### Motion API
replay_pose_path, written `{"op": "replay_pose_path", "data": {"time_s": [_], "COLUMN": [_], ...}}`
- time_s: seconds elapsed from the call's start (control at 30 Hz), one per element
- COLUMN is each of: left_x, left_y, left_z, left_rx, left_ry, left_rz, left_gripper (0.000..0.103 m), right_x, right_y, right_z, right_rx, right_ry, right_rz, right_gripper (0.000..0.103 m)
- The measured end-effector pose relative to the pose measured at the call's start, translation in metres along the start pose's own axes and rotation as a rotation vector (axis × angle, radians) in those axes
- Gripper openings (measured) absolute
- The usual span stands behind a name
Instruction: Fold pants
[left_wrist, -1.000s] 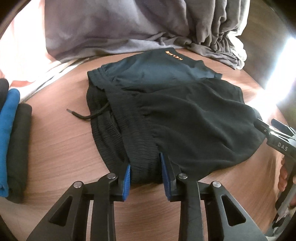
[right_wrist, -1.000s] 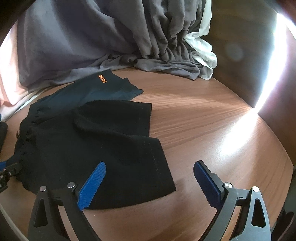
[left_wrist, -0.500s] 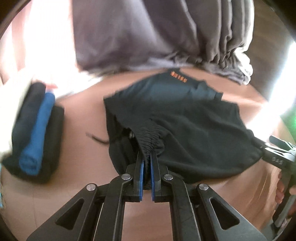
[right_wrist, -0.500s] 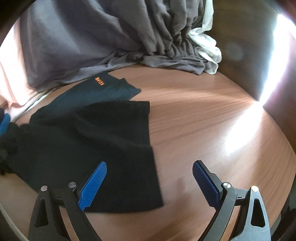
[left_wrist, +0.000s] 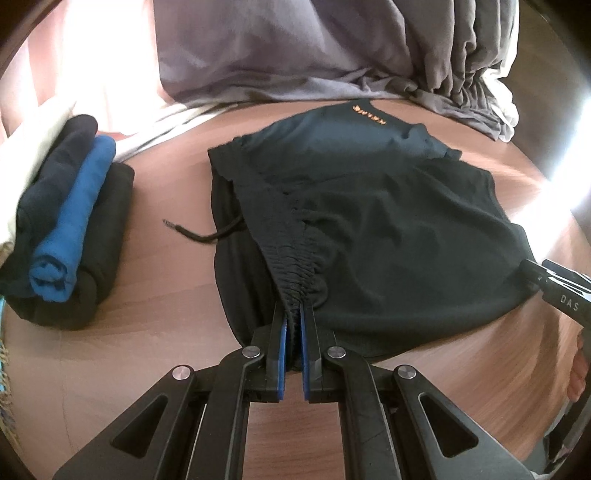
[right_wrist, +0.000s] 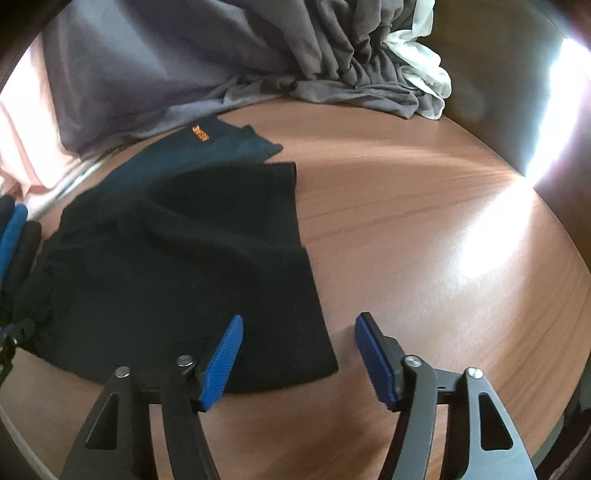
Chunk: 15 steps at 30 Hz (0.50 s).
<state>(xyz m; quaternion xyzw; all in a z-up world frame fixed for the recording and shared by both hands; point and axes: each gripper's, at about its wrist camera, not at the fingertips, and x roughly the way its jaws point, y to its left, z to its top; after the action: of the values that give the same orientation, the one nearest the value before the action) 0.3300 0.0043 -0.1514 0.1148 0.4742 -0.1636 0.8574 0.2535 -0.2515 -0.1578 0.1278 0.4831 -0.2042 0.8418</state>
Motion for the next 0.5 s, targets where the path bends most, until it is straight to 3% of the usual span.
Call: {"op": "replay_pose_path", "data": {"time_s": [0.1,0.13,0.17,0.2,0.37,0.5], "left_x": [0.004,0.004,0.004,0.004,-0.003,-0.01], "left_y": [0.001,-0.001,-0.002,-0.004,-0.011,-0.015], "left_z": [-0.004,-0.004,-0.004,-0.003,-0.001,-0.007], "left_rx": [-0.001,0.005,0.015,0.02,0.002,-0.002], "left_ry": [0.01,0.004,0.003,-0.001,0.006,0.032], "left_rz": [0.001,0.005,0.009,0.007,-0.052,-0.088], "left_gripper": [0.008,0.008,0.008,0.008,0.008,0.008], "right_x": [-0.002,-0.003,-0.003,-0.004,-0.034,-0.049], "right_y": [0.001,0.001,0.002,0.003,-0.008,-0.018], "right_z": [-0.004,-0.005,-0.005,-0.005,-0.005,-0.012], "right_rx": [-0.016,-0.018,-0.024,-0.041,-0.037,-0.023], "right_ry": [-0.004,-0.004,-0.004,-0.003,-0.07,-0.059], "right_rz": [-0.022,-0.013,-0.008,-0.014,-0.045,-0.071], "right_gripper": [0.044,0.027,0.016,0.012,0.009,0.009]}}
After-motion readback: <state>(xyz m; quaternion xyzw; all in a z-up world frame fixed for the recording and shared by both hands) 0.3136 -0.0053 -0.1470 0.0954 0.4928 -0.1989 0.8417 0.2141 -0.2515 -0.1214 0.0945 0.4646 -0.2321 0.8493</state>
